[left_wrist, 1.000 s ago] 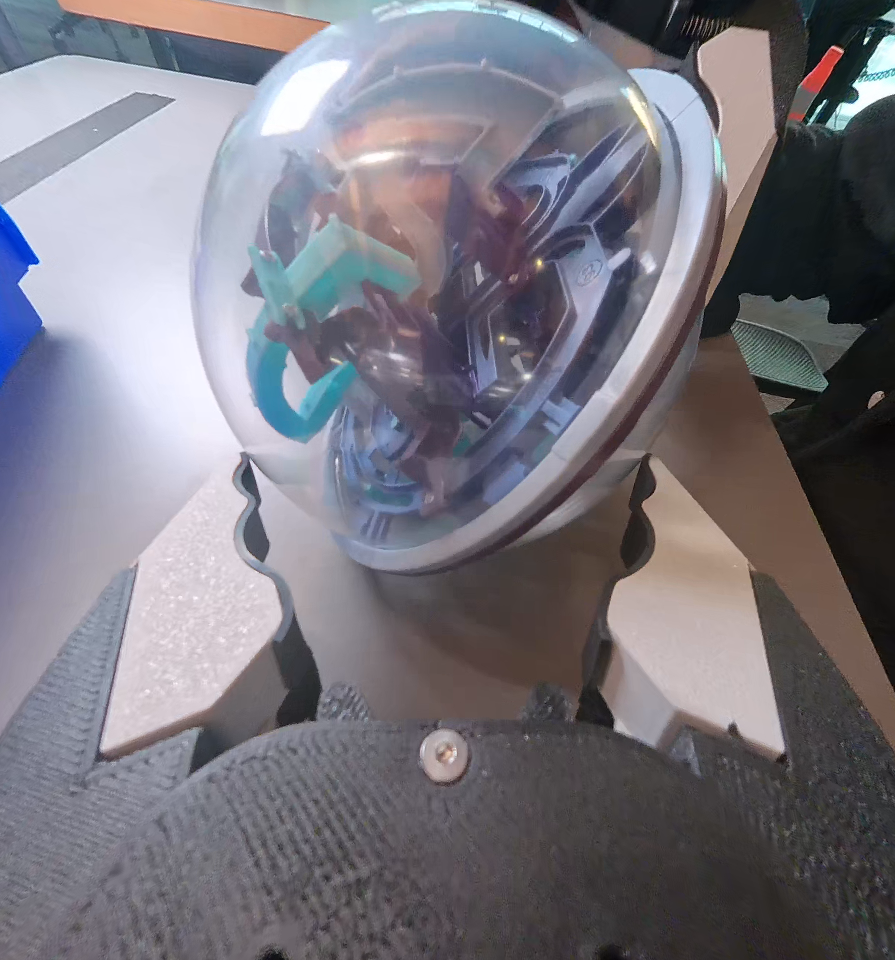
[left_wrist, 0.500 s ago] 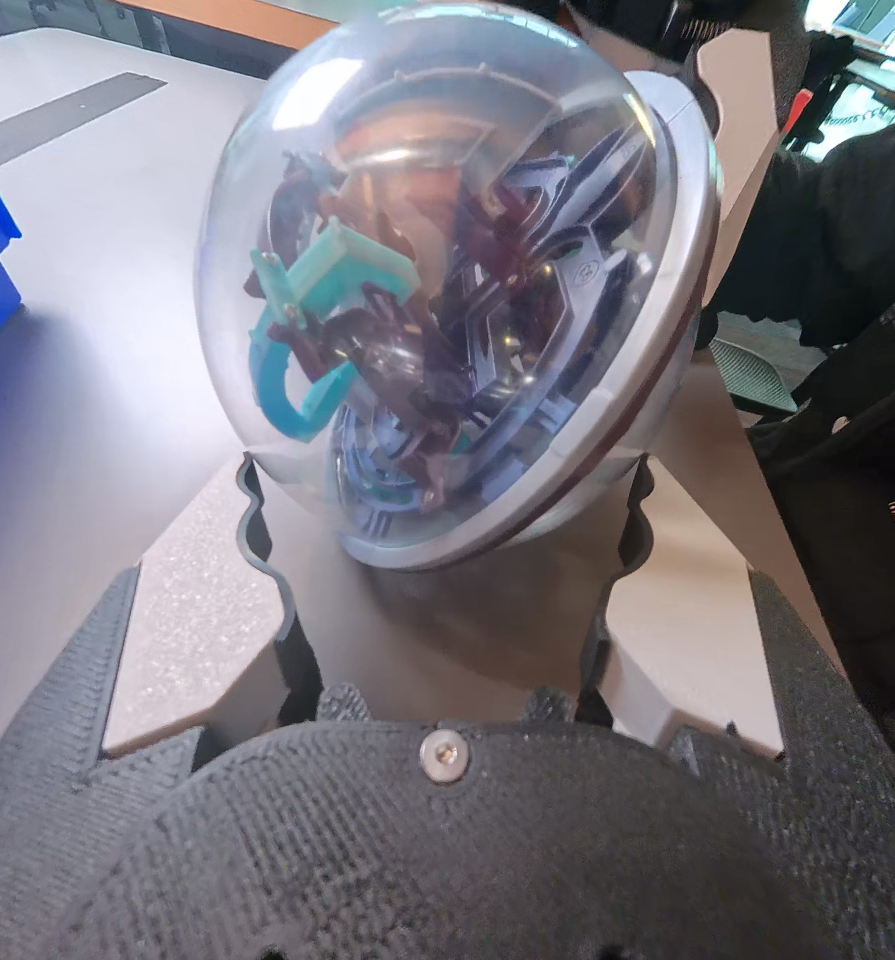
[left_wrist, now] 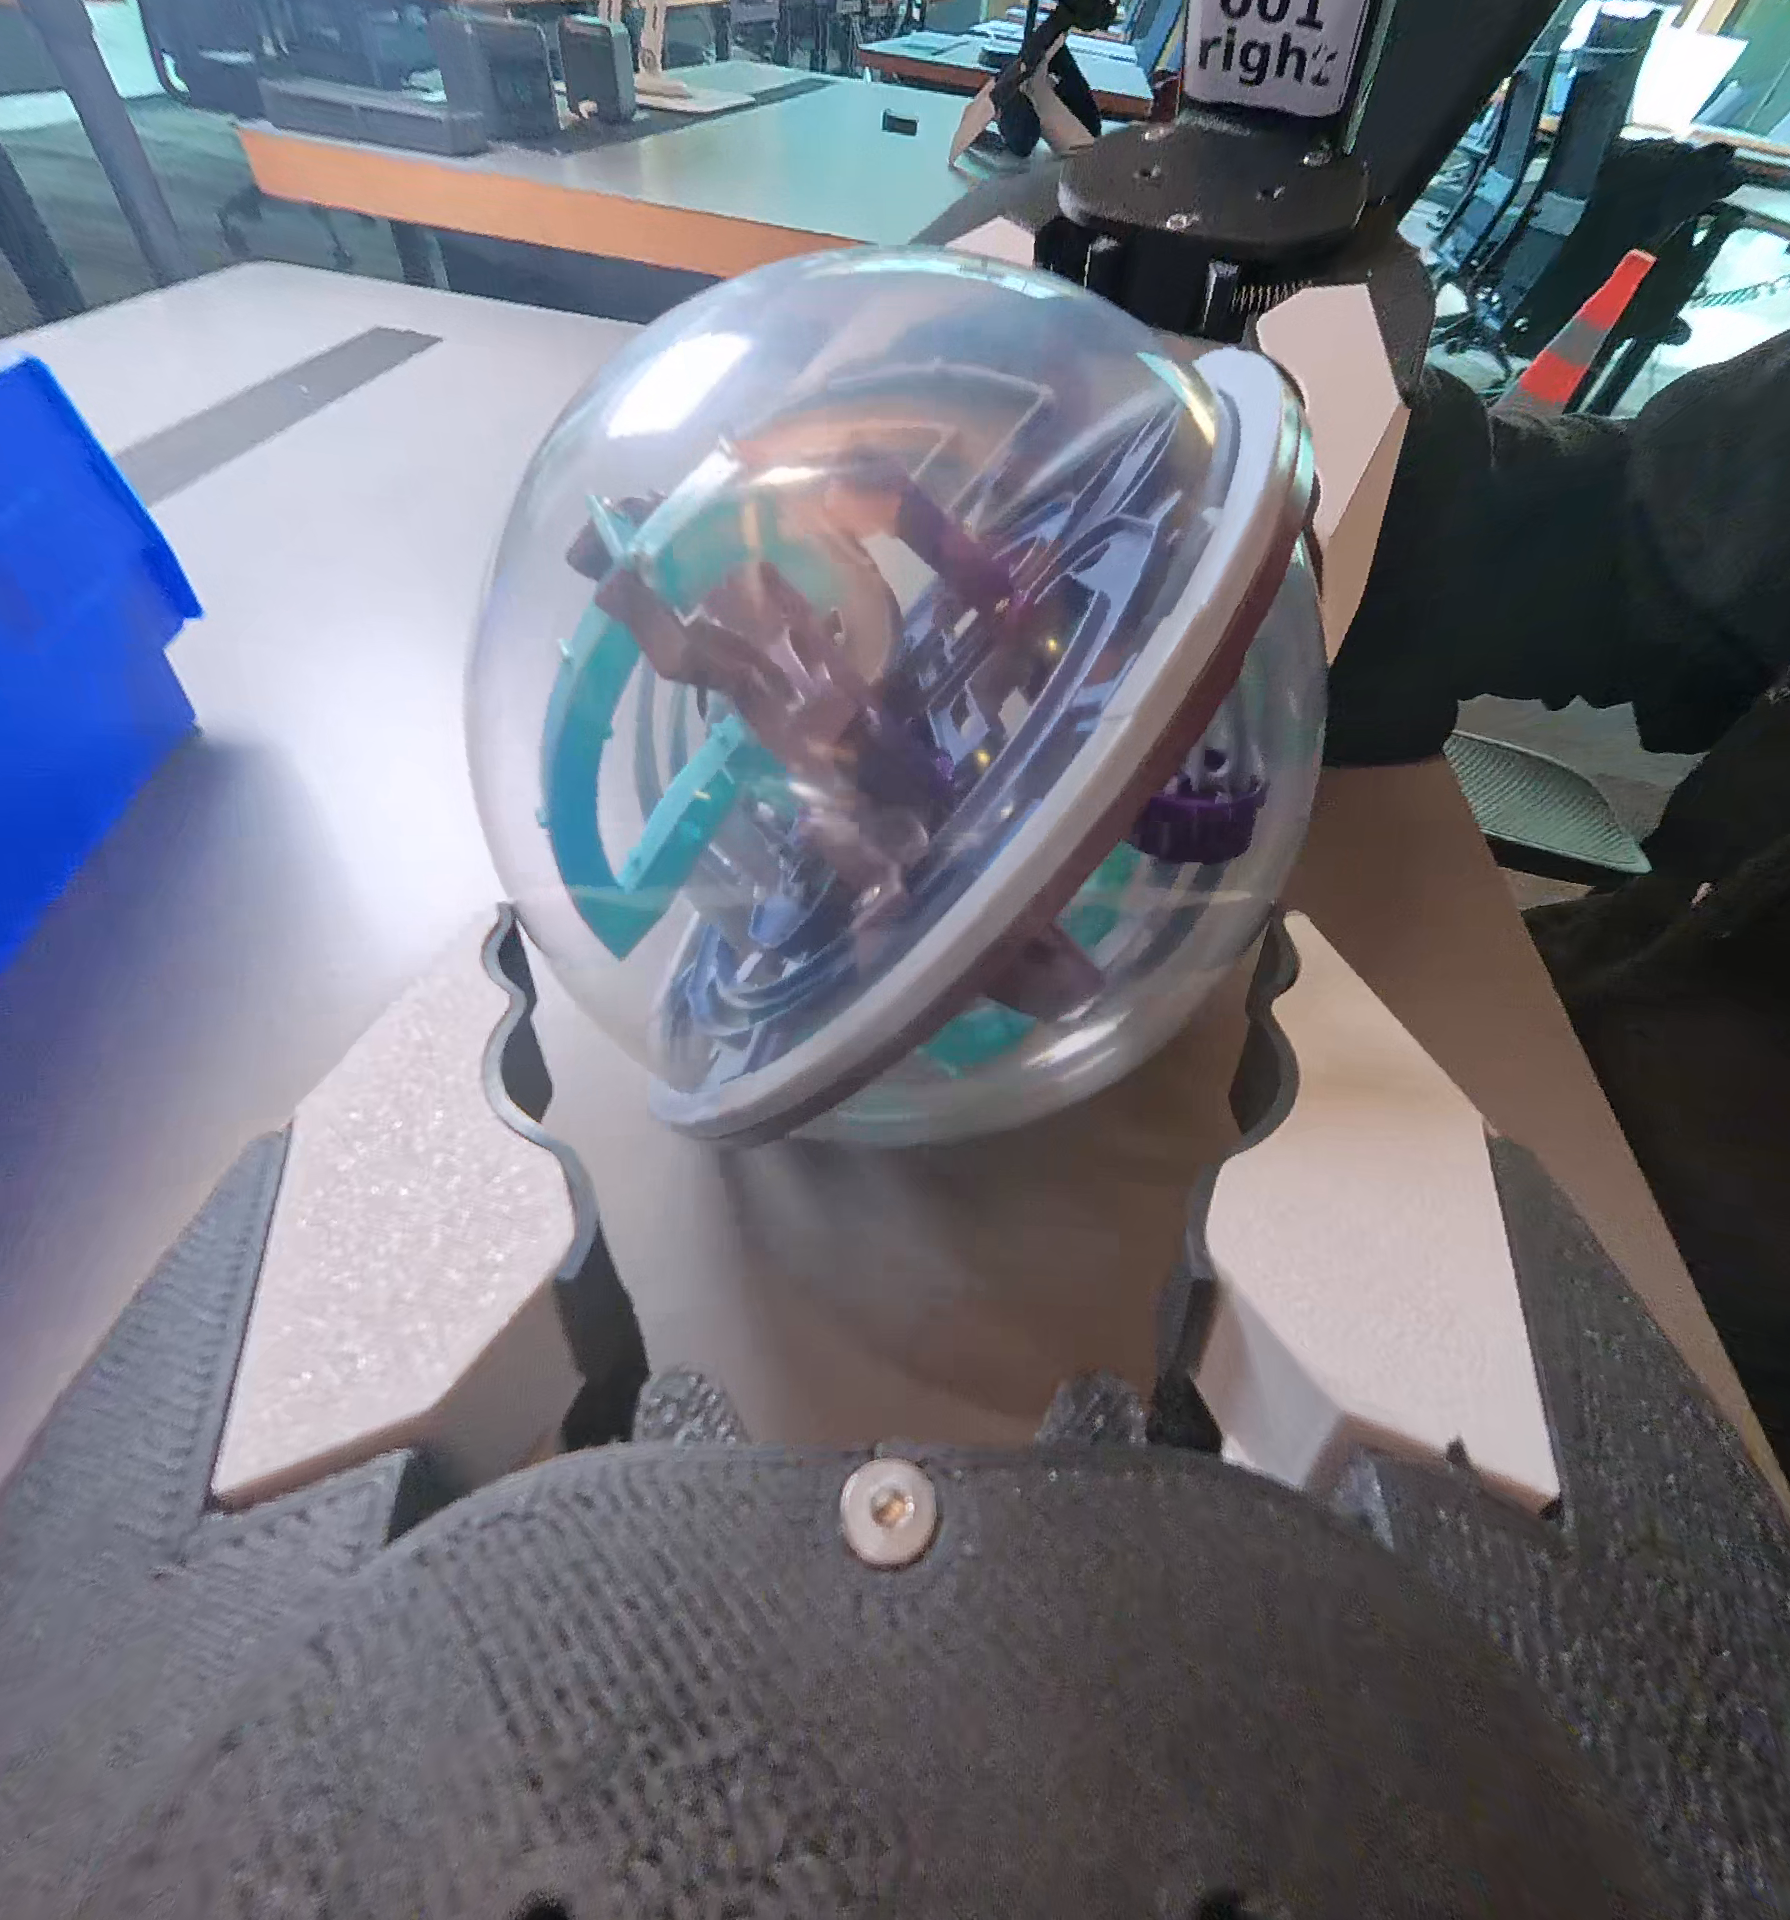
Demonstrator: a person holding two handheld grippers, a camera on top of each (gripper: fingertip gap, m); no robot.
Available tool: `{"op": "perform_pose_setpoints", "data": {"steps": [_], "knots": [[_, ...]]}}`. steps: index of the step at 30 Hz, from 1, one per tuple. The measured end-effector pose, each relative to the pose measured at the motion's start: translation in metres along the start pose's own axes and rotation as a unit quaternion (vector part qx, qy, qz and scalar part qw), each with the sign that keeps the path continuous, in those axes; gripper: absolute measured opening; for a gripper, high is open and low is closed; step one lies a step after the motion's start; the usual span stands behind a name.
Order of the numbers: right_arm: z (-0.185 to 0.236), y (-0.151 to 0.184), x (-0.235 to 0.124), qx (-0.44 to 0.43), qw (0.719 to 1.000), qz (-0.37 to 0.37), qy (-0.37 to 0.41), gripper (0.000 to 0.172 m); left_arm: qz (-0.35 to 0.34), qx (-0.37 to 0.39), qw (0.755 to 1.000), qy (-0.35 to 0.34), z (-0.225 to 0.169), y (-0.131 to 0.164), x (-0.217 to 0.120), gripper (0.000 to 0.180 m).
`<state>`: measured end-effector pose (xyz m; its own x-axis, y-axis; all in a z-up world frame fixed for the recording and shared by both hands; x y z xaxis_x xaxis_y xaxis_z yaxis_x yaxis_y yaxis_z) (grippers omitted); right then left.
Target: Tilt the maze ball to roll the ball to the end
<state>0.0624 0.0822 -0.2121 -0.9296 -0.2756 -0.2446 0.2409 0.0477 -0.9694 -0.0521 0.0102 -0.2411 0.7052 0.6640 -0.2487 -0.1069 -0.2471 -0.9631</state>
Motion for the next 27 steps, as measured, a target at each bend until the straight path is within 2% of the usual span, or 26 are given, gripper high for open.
{"op": "perform_pose_setpoints", "data": {"steps": [9,14,19,23,27], "knots": [[0.001,0.011,-0.003,-0.030,1.000,-0.009,-0.003,0.132,-0.009,0.078,0.996,-0.031,-0.005,-0.008,-0.001,0.134],[0.007,0.009,-0.002,-0.116,0.993,-0.017,0.022,0.132,0.008,0.133,0.990,-0.049,-0.005,-0.002,0.000,0.133],[0.014,0.005,-0.002,-0.185,0.982,-0.028,0.039,0.132,0.026,0.150,0.987,-0.053,-0.004,0.005,0.003,0.133],[0.023,0.001,0.000,-0.233,0.971,-0.033,0.049,0.131,0.041,0.139,0.989,-0.040,-0.004,0.011,0.004,0.134],[0.029,-0.002,0.004,-0.258,0.964,-0.024,0.057,0.131,0.034,0.068,0.997,0.007,-0.005,0.008,-0.006,0.147]]}}
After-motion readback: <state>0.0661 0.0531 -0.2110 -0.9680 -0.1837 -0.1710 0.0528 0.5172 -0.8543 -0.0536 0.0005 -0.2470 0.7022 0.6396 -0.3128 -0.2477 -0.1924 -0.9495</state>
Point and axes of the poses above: each gripper's, where its closed fingertips meet, x out along the fingers, y out of its underside, z = x × y across the jaws, the point moved 5 cm from there along -x, back along the fingers, and after that the axes turned 3 degrees about -z, right-handed, at the moved point
